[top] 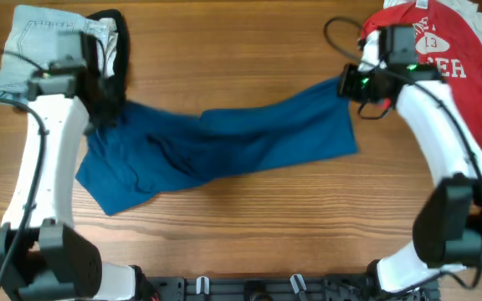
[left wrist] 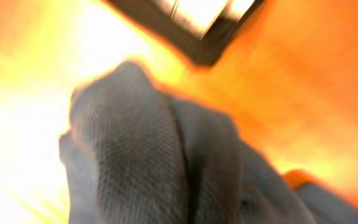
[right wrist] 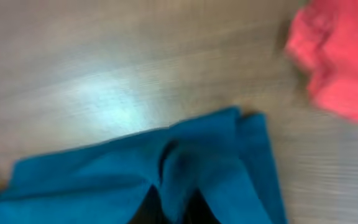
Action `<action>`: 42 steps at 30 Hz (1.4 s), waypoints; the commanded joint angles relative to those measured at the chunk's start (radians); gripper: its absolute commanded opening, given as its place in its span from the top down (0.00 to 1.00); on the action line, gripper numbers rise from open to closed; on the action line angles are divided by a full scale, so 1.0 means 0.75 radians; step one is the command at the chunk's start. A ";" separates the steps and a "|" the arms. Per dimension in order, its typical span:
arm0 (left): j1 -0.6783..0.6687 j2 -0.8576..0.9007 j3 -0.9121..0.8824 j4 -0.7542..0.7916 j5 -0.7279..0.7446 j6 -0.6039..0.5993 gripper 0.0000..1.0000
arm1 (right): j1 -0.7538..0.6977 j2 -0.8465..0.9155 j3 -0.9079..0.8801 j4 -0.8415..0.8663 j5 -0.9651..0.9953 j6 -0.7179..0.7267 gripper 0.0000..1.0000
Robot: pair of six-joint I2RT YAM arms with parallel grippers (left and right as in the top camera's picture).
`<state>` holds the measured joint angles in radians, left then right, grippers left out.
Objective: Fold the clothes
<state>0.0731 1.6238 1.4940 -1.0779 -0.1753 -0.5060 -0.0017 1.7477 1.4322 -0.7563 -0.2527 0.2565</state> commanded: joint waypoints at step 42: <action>0.002 -0.025 0.946 -0.489 -0.067 0.265 0.96 | -0.296 -0.028 1.099 -1.120 0.168 -0.273 0.96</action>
<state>0.0673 1.4879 2.2002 -1.4487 -0.2348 -0.2829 -0.2195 1.6241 2.2974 -1.6119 -0.1749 0.0830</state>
